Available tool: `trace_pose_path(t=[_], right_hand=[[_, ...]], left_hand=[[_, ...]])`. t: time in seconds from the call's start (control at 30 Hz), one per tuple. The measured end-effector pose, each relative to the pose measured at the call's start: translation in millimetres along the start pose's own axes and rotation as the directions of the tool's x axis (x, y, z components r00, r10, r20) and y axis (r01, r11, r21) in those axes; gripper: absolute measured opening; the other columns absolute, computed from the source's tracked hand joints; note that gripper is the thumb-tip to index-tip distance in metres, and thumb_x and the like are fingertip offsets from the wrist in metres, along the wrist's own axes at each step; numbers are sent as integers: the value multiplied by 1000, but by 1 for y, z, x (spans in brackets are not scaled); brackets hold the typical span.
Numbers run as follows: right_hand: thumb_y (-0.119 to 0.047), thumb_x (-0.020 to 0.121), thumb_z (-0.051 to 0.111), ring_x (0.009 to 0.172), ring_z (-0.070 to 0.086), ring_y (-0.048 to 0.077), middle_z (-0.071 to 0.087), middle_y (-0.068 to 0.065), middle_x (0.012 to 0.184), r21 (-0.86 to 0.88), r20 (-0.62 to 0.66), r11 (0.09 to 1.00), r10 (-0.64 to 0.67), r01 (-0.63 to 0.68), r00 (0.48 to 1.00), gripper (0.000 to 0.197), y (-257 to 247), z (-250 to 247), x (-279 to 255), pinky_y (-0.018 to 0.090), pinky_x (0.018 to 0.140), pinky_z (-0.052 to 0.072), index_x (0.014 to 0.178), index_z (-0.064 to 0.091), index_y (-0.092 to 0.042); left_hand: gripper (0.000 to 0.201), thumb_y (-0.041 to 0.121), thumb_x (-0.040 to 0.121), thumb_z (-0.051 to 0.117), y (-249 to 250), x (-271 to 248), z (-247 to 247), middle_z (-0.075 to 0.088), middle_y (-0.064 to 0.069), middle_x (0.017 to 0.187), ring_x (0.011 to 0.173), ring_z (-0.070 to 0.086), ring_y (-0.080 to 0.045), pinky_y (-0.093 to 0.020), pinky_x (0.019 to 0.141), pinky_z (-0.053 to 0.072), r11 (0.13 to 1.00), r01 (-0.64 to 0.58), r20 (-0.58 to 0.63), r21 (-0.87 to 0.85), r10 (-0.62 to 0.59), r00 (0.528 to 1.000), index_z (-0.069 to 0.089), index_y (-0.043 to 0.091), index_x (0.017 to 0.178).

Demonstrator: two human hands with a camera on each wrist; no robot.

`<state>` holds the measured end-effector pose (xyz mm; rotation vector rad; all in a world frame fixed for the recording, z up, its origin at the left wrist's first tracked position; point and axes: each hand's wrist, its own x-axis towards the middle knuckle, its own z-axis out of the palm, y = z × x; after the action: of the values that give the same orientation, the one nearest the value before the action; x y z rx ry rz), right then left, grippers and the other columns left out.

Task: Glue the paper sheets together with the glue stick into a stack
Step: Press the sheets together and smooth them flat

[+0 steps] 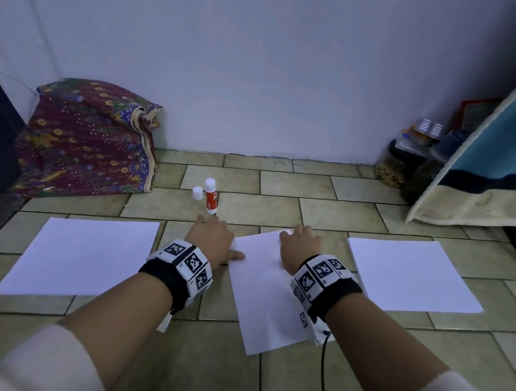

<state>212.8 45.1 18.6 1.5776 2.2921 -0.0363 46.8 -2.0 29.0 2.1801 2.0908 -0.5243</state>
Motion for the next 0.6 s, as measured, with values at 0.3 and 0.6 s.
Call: trace_pose_path(t=[0.3,0.6], right_hand=[[-47,94,49,129,33,31,31,14,142,241,52,964,-125,109,991,56,-33,1,-4,41,100,39,140,38,-17],[-36,86,67,138,26,29,25,11,150,206,7,934,-301,293,954,79,-66,5,-4,45,104,38,148,24,-13]], left_hand=[[35,36,92,58,5,-18,5,56,-1,123,112,53,-21,-26,86,35,982,-135,26,-128,140,990,57,22,124],[97,52,85,64,-11,-18,24,6,-6,162,148,8,-19,-40,118,22,974,38,196,-223,7,981,10,8,153]])
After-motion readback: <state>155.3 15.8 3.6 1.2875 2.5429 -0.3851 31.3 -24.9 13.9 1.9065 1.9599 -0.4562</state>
